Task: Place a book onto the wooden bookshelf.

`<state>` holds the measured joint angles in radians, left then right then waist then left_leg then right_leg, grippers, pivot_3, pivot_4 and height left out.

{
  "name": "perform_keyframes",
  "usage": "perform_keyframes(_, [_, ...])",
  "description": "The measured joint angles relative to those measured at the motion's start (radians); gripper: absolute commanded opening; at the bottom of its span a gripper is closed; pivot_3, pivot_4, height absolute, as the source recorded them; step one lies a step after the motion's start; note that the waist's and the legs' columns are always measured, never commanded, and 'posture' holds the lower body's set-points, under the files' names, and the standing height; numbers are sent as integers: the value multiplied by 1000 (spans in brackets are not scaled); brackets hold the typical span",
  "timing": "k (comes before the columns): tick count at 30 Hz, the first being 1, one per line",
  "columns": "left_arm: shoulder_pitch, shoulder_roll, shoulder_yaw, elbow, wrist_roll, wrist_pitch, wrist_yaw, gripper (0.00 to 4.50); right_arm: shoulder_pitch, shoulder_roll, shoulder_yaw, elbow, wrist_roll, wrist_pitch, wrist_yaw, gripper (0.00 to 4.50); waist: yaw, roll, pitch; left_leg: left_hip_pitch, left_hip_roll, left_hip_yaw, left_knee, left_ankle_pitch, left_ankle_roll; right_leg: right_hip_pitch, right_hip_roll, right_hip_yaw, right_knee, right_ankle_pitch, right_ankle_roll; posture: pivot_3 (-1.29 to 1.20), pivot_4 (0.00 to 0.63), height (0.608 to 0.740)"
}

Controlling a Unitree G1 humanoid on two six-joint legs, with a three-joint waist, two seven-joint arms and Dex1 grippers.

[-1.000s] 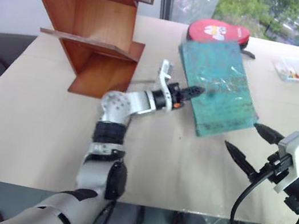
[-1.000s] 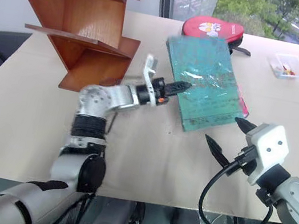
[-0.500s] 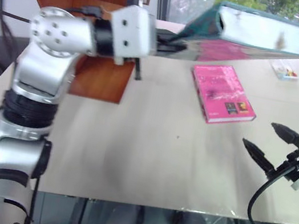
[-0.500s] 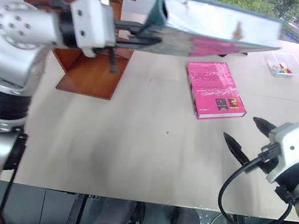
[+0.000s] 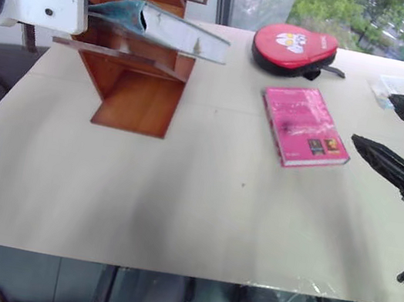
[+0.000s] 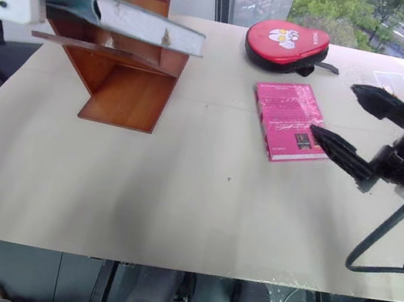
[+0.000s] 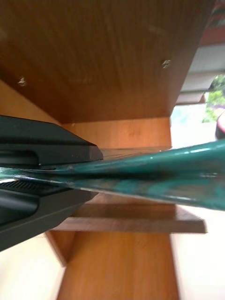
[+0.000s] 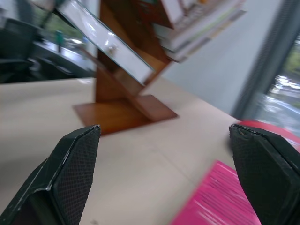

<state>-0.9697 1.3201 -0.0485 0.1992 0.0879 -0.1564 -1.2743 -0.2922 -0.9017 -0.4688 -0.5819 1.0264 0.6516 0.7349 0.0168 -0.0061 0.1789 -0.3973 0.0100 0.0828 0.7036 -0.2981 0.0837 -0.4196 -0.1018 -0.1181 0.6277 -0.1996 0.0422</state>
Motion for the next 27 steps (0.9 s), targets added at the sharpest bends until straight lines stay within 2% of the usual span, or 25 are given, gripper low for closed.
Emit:
perform_keyframes(7, [-7, 32, -2, -38, -5, 140, -97, 56, -102, 25, 126, 3, 0, -5, 3, 4500, -3, -1, 1, 0, 0, 1, 0, 0, 0, -1, 0, 1, 0, 0, 0, 0, 150, 740])
perform_keyframes(14, [43, 40, 6, -117, 15, 221, -64, 56, -140, 52, 209, 30, -98, -50, 20, 4500, -3, -2, 1, 0, 0, 2, 0, 0, 0, -2, 0, 2, 1, 0, 0, 0, 150, 740])
perform_keyframes(19, [64, -17, 6, -186, 30, 307, -35, 56, -192, 94, 265, 33, -160, -72, -2, 4500, 1, -1, 1, 2, 0, 3, 2, 0, 0, -2, -1, 3, 6, 0, 0, 0, 150, 740])
perform_keyframes(27, [76, -68, 5, -225, 33, 368, -15, 56, -255, 137, 279, 28, -165, -69, -47, 4500, -2, -1, 1, 3, 0, 5, 3, 0, 0, -2, -1, 4, 9, 0, 0, 0, 150, 740])
